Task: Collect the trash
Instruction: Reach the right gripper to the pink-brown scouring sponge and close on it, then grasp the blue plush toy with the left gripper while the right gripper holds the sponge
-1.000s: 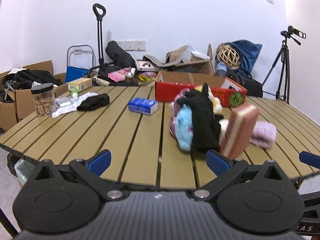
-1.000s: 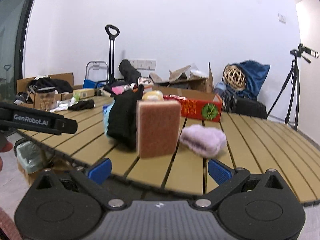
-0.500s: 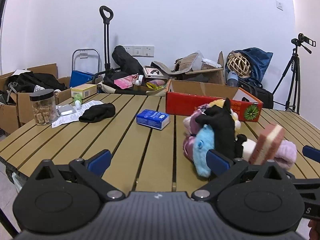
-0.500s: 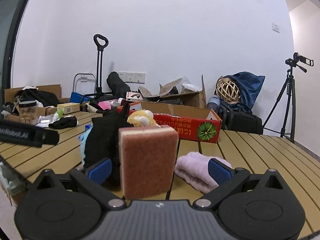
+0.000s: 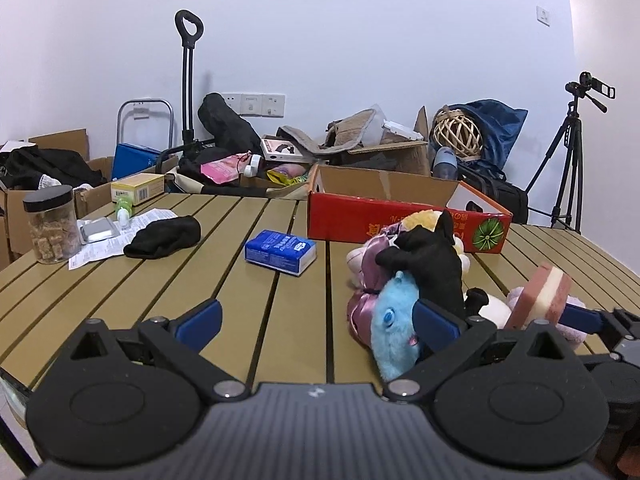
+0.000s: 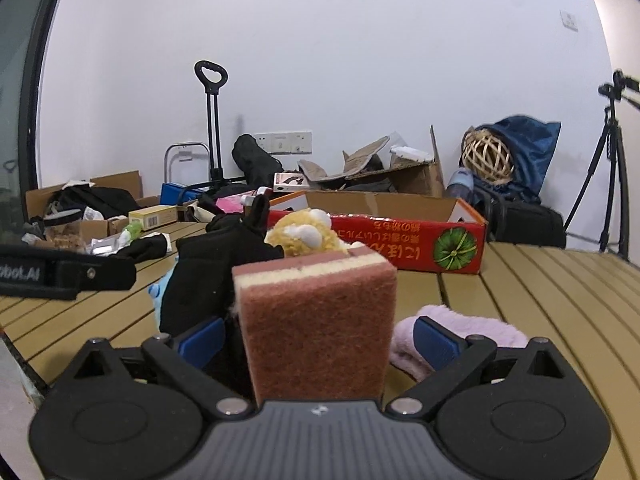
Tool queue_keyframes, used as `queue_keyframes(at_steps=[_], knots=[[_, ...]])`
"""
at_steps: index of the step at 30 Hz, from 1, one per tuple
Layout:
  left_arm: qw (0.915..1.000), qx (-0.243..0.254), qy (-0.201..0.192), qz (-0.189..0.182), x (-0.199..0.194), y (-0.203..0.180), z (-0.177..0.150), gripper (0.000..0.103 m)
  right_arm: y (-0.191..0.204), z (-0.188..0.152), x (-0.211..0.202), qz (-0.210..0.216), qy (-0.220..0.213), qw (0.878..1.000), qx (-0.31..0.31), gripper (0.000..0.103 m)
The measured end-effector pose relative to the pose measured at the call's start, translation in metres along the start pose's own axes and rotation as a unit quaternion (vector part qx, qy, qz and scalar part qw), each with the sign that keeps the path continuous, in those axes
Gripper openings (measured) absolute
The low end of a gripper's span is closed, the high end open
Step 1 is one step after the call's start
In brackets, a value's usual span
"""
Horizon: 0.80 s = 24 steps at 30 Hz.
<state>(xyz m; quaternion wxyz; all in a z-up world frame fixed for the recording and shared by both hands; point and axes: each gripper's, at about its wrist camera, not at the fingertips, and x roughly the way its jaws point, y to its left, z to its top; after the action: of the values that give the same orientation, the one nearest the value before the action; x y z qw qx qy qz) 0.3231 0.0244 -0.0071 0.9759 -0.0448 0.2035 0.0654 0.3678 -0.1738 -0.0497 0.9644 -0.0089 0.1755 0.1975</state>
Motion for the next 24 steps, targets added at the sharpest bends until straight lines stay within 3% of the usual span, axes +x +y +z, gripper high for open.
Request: queue_keyframes(at_steps=[1,3,4,13,24], knots=[[1.0,0.002,0.0,0.001,0.0,0.0,-0.001,0.103,-0.001,-0.001,0.001,0.002,0.0,1.0,0.007,0.092],[1.0,0.004,0.0,0.003,0.0,0.001,-0.002,0.103,-0.002,-0.001,0.004,0.005,0.002,1.0,0.014,0.075],[1.0,0.004,0.002,0.003,0.0,0.002,-0.003,0.103,-0.001,-0.002,0.005,0.005,0.005,1.0,0.013,0.073],[1.0,0.004,0.006,0.0,0.001,0.005,-0.006,0.103,0.006,-0.004,-0.009,-0.014,-0.019,1.0,0.001,0.071],[0.9996,0.011,0.021,-0.013,0.019,-0.011,-0.007,0.103,-0.014,-0.004,-0.04,-0.056,-0.056,0.996,0.035,0.071]])
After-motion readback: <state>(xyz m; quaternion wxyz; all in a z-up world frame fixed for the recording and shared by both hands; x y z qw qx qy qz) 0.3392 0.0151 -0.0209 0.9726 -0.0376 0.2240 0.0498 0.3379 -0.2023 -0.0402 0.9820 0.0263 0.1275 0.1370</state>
